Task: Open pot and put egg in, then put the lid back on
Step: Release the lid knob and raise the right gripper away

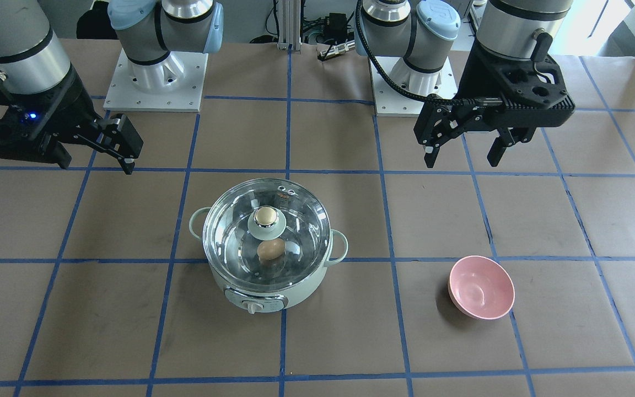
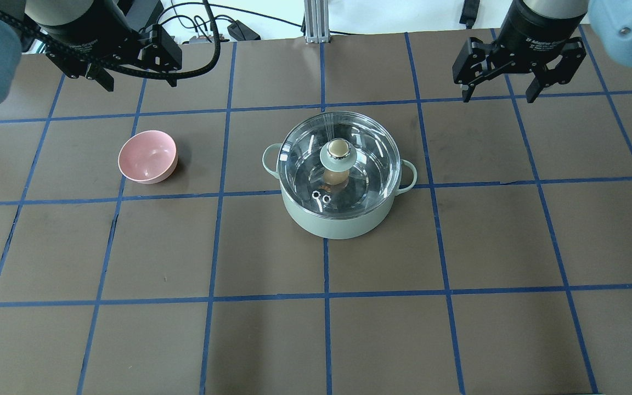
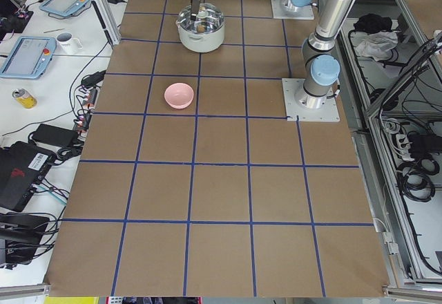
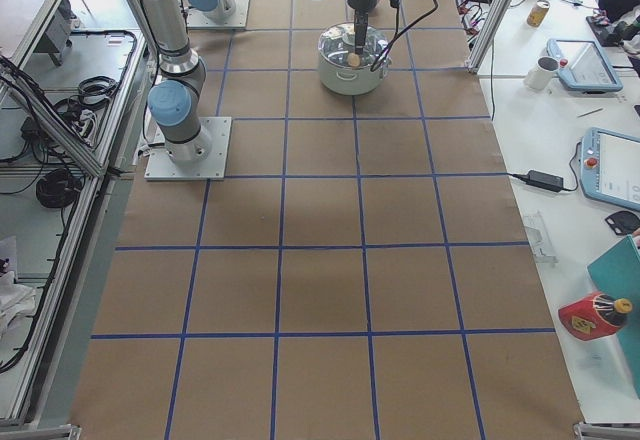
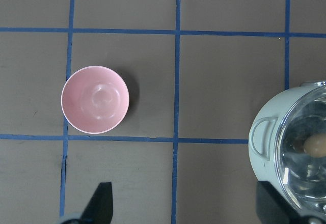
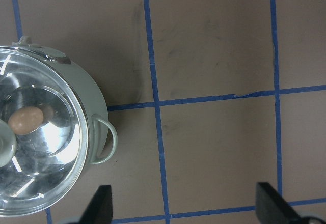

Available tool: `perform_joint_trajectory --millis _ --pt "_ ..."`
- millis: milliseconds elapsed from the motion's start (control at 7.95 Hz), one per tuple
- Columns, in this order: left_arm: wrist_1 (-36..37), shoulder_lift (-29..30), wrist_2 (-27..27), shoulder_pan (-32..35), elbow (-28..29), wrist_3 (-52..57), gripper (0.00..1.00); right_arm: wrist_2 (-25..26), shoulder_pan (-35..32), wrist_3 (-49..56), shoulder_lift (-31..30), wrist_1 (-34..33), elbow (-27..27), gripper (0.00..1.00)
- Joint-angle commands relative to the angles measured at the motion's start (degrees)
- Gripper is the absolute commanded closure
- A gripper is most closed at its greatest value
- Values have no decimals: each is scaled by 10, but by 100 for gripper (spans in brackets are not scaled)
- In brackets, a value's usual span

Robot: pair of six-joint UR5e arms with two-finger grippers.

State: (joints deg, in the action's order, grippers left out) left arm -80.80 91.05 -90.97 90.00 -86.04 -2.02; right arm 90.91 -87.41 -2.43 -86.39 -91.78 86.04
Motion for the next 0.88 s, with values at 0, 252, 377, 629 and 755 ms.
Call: perform_joint_trajectory --millis 0,252,377,629,755 --pt "0 1 0 0 0 0 0 -1 0 4 -3 6 1 0" --pt "0 1 -1 0 0 0 0 1 0 5 -3 9 2 0" --pt "2 1 -1 0 0 -1 0 2 0 4 -3 10 2 0" --pt "0 1 0 0 0 0 0 7 0 5 2 8 2 0" --pt "0 1 -1 0 0 -1 0 8 0 5 -2 19 3 0"
